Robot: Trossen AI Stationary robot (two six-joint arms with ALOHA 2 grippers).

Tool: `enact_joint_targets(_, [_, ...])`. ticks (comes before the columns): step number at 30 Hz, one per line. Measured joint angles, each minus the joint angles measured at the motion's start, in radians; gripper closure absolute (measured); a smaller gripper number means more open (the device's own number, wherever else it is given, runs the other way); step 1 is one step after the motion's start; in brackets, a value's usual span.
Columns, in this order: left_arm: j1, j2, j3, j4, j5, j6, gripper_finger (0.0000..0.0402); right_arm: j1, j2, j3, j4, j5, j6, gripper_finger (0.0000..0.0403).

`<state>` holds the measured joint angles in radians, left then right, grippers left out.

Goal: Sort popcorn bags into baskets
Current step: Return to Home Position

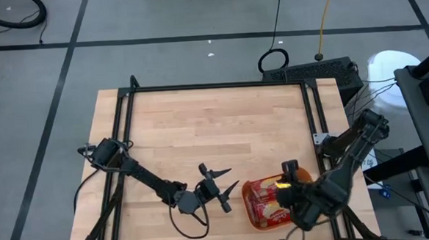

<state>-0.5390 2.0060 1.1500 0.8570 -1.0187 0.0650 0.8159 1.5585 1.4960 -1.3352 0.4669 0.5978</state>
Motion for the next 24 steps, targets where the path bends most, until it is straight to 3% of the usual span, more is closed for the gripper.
enact_joint_targets(6, [0.013,0.000,0.000,0.036,0.086,0.072,0.0172,0.083,-0.081,0.000,0.000,0.220,0.032,0.0264])
enact_joint_targets(13, [0.066,-0.010,-0.001,0.039,0.254,0.134,0.0224,0.104,-0.237,-0.038,0.073,0.329,-0.029,0.0316])
enact_joint_targets(19, [0.128,-0.010,-0.001,0.034,0.321,0.135,0.0300,0.090,-0.433,-0.272,0.382,0.396,-0.225,0.0391])
enact_joint_targets(24, [0.164,-0.032,-0.005,-0.030,0.373,0.150,0.0340,0.067,-0.611,-0.523,0.736,0.358,-0.438,0.0393])
